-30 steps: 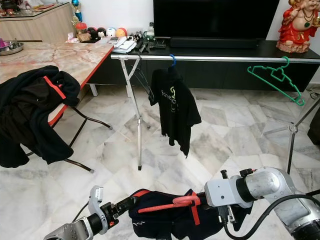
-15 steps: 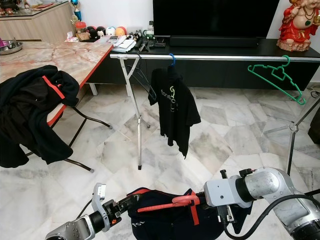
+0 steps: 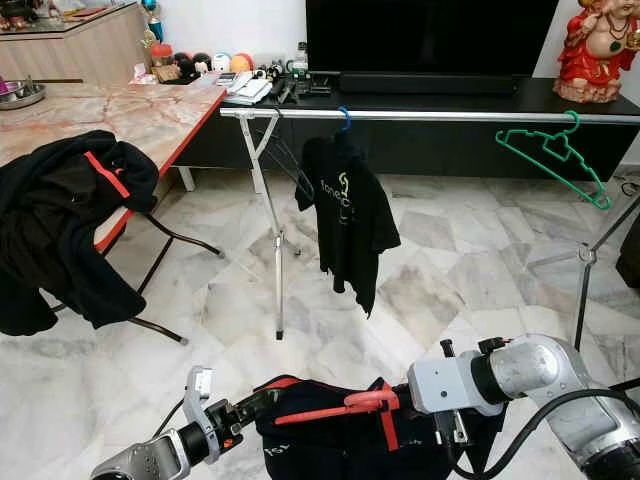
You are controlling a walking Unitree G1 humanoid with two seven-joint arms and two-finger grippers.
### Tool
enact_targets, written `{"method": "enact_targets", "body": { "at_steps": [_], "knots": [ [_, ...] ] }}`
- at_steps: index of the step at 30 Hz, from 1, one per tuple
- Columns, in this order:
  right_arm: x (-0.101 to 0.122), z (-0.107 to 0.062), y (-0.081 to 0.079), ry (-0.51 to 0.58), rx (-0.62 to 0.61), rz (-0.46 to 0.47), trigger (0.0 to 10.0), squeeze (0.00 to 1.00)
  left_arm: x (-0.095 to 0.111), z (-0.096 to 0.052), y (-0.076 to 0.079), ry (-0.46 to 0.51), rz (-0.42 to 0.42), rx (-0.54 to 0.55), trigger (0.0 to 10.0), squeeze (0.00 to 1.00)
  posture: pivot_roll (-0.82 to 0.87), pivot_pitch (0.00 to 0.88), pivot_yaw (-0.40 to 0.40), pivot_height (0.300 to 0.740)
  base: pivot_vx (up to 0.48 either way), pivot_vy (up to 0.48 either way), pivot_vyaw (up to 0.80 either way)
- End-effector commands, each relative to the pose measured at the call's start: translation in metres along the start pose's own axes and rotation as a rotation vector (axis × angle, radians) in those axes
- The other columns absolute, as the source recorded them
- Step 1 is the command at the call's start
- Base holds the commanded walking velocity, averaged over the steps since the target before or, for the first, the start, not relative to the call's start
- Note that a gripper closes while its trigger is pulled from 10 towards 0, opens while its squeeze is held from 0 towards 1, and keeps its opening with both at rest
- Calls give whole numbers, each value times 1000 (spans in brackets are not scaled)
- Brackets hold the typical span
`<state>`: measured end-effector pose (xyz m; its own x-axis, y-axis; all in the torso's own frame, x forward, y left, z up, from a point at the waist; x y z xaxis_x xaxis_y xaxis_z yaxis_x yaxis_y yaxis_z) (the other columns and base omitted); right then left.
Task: Hang hanger
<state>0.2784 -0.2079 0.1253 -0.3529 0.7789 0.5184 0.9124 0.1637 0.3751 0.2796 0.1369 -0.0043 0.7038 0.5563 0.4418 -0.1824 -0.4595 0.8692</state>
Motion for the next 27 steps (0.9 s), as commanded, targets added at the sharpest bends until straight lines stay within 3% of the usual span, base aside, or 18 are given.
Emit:
{"method": "enact_targets", "body": {
  "at_steps": [1,2,3,5,27],
  "knots": [
    [7,-6,6,28,-42,-29,0,0,-1,0,0,-13,2,-2,10000,0,-21,68,28,740,0,0,0],
    [7,-6,7,28,-42,-28,0,0,-2,0,1,-22,3,-10,10000,0,-21,69,27,740,0,0,0],
    [9,-6,9,31,-54,-37,0,0,-6,4,6,-50,10,-46,0,0,-23,72,28,740,0,0,0],
    [12,-7,13,37,-72,-53,0,0,-11,11,13,-89,18,-98,0,0,-23,72,27,740,0,0,0],
    [12,-6,16,35,-80,-58,0,0,-12,9,13,-94,36,-100,0,0,-22,72,26,740,0,0,0]
  ]
}}
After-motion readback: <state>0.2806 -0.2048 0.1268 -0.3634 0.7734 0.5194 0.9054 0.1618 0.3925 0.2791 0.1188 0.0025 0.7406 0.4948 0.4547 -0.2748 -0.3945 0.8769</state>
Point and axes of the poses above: a point about 5 cm out from each wrist's last joint towards the gripper, its own z axis pointing out of the wrist towards the gripper, its own x axis along the axis of the wrist's last joint, y = z × x, the point moved 1 cm from there along z, pointing out of the wrist towards the gripper, and after that the axes turned 4 degrees about -z, right-handed, at the moved point
